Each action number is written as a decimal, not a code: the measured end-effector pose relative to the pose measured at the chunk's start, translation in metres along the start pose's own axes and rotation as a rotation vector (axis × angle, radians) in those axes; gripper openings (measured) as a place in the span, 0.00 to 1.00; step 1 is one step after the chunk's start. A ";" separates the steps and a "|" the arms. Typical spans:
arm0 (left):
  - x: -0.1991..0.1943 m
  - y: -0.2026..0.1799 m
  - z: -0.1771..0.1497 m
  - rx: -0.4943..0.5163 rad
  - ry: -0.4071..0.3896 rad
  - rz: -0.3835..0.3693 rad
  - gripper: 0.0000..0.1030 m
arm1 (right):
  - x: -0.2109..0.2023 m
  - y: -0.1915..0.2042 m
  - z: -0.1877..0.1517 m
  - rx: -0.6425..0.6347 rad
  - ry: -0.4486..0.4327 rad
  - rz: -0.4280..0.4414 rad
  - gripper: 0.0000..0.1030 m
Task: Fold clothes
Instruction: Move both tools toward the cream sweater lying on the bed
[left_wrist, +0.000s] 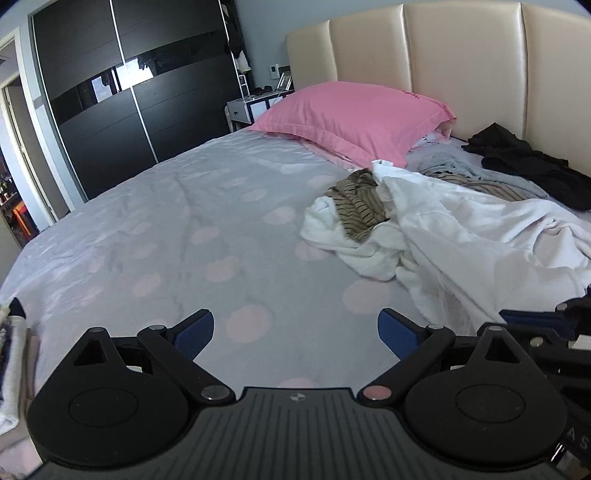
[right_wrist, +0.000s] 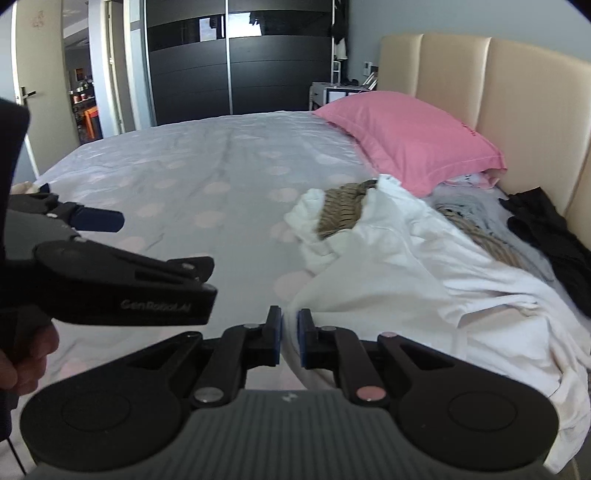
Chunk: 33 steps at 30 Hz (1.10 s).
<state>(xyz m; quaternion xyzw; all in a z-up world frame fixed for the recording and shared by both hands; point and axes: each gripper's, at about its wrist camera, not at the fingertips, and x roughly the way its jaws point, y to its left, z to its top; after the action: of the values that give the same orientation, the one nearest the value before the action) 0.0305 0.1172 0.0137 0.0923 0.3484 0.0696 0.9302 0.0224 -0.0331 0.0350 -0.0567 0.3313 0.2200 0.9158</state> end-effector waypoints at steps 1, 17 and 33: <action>-0.009 0.009 -0.006 0.008 0.003 0.008 0.95 | -0.007 0.015 -0.004 0.003 0.006 0.033 0.10; -0.090 0.098 -0.123 -0.041 0.166 0.083 0.95 | -0.071 0.187 -0.100 -0.146 0.212 0.357 0.11; -0.078 0.112 -0.179 -0.162 0.294 -0.009 0.77 | -0.041 0.139 -0.094 -0.060 0.282 0.251 0.35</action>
<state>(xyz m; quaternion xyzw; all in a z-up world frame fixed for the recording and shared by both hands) -0.1534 0.2335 -0.0452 0.0042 0.4745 0.1061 0.8738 -0.1217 0.0533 -0.0054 -0.0727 0.4542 0.3322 0.8235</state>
